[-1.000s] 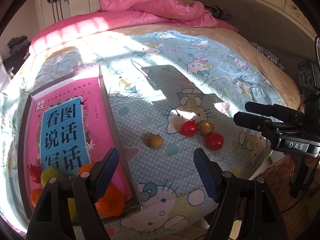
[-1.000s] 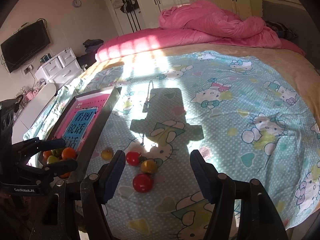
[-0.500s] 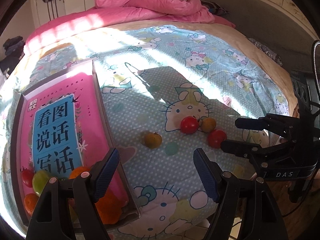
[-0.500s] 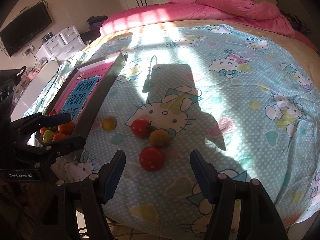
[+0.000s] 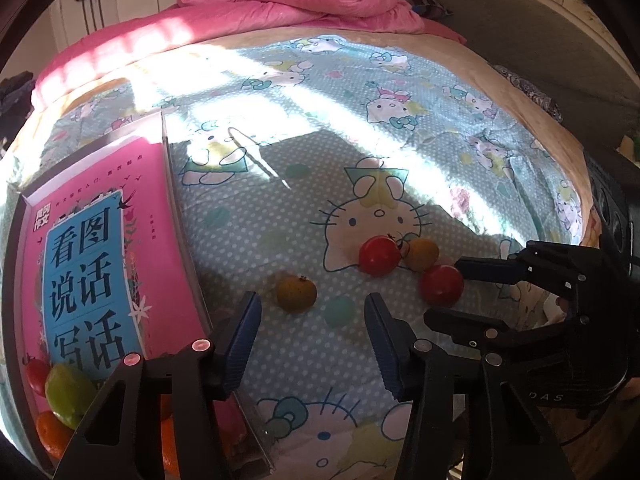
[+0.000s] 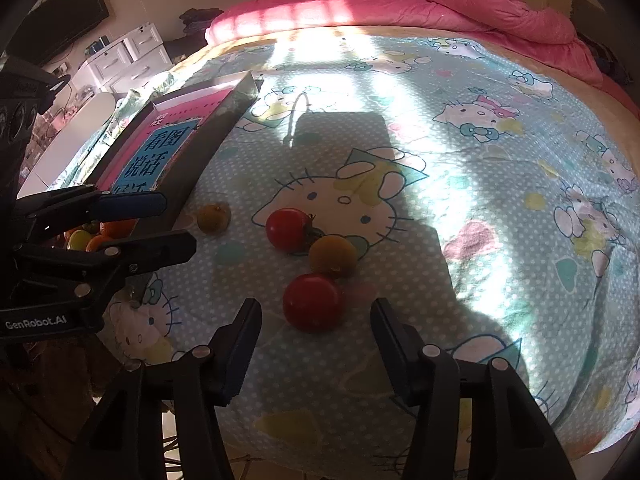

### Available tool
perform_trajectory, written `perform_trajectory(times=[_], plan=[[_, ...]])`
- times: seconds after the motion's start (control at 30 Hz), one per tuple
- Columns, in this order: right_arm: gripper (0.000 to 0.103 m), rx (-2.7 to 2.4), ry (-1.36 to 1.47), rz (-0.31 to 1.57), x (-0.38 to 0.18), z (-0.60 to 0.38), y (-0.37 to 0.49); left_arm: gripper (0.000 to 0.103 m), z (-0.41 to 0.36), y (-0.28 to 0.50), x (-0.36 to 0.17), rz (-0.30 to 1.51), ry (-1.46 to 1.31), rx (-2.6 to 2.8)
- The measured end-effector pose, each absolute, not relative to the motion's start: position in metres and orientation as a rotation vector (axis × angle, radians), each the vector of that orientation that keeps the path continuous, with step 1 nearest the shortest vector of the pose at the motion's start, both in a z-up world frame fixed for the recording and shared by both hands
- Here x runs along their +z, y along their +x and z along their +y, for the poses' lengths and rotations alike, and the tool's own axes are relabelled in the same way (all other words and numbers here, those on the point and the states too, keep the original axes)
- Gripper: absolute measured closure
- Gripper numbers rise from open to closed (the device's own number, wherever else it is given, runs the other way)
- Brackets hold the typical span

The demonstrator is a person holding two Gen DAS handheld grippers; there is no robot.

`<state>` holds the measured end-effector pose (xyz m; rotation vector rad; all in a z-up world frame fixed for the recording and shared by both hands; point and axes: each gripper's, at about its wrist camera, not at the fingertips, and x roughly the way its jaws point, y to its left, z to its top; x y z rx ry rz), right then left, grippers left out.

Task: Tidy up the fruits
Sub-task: 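Grasp a small yellow-brown fruit with the left tool while the right tool grasps a cherry tomato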

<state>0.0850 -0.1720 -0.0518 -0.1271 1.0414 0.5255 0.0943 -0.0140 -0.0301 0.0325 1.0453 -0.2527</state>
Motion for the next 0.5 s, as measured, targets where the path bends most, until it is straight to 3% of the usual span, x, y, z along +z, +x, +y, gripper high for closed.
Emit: perform_trajectory(times=[0.5], plan=[[0.068, 0.528, -0.175, 1.028, -0.056, -0.165, 0.085, 0.058, -0.023, 0.111, -0.052, 1.102, 0.053, -0.238]])
